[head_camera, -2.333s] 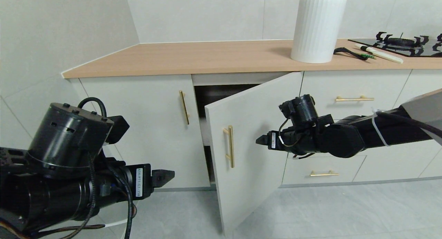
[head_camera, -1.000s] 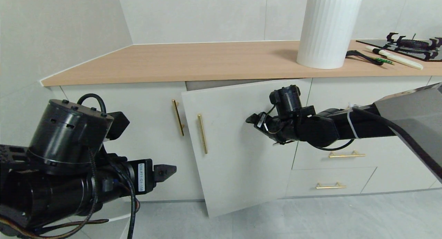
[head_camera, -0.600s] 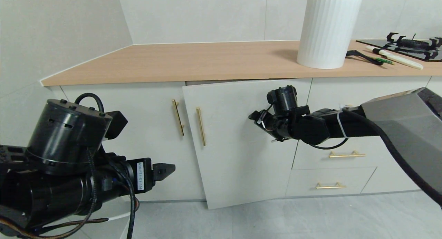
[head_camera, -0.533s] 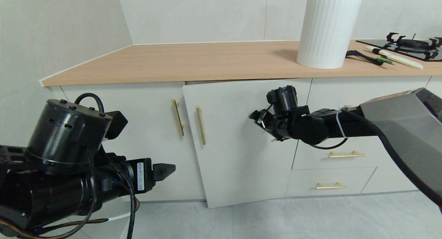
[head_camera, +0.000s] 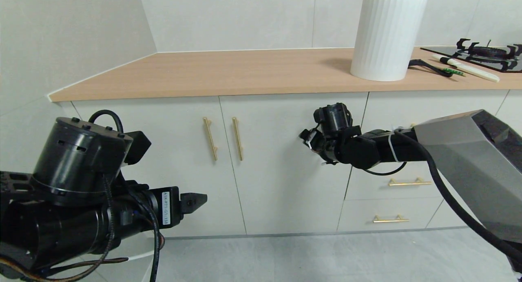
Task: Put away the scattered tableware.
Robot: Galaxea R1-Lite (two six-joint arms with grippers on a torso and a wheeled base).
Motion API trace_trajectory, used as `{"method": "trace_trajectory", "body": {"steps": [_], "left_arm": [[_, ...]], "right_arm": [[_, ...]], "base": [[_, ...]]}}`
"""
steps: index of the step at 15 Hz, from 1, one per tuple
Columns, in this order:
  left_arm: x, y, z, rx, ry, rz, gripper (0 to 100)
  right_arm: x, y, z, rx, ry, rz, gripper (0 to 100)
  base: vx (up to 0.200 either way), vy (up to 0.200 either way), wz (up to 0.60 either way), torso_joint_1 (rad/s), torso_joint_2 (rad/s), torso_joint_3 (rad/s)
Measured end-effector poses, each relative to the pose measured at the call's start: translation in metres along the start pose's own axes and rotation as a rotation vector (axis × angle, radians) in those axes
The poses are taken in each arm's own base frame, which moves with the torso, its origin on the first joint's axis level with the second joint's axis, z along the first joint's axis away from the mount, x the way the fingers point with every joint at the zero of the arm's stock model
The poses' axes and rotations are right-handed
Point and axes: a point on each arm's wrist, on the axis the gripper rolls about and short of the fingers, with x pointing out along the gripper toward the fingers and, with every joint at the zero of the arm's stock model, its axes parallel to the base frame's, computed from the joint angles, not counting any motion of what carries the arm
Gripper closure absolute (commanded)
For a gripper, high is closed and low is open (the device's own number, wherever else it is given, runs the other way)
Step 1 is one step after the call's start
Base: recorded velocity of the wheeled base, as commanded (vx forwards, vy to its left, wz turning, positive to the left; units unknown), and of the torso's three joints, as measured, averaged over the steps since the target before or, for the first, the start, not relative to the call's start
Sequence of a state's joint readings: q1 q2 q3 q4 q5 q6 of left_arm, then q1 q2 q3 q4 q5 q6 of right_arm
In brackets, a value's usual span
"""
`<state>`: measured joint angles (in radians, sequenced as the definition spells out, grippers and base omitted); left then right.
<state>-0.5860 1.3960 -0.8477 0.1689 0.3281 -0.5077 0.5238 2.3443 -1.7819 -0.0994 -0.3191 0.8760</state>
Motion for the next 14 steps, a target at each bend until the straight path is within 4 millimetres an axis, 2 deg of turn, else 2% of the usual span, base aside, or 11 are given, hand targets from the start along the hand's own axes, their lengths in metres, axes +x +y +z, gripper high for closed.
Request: {"method": "trace_trajectory", "body": {"steps": [5, 7, 10, 12, 14], "left_arm": [[0.0, 0.0, 0.0, 0.001, 0.002, 0.0, 0], [0.0, 0.0, 0.0, 0.0, 0.001, 0.0, 0], [-0.001, 0.001, 0.0, 0.001, -0.003, -0.002, 0], [-0.002, 0.001, 0.0, 0.002, -0.005, -0.004, 0], [-0.006, 0.002, 0.001, -0.003, -0.017, -0.007, 0]], "right_arm": [[0.001, -0.002, 0.0, -0.002, 0.005, -0.007, 0], [-0.006, -0.004, -0.001, -0.019, 0.042, -0.036, 0], [-0.037, -0.006, -0.003, -0.064, 0.183, 0.0, 0], [-0.07, -0.012, 0.002, -0.153, 0.296, 0.077, 0], [-0.106, -0.02, 0.01, -0.248, 0.339, 0.132, 0]], "base": [[0.0, 0.0, 0.0, 0.0, 0.0, 0.0], [0.0, 0.0, 0.0, 0.0, 0.0, 0.0], [0.0, 0.0, 0.0, 0.0, 0.0, 0.0], [0.0, 0.0, 0.0, 0.0, 0.0, 0.0], [0.0, 0.0, 0.0, 0.0, 0.0, 0.0]]}}
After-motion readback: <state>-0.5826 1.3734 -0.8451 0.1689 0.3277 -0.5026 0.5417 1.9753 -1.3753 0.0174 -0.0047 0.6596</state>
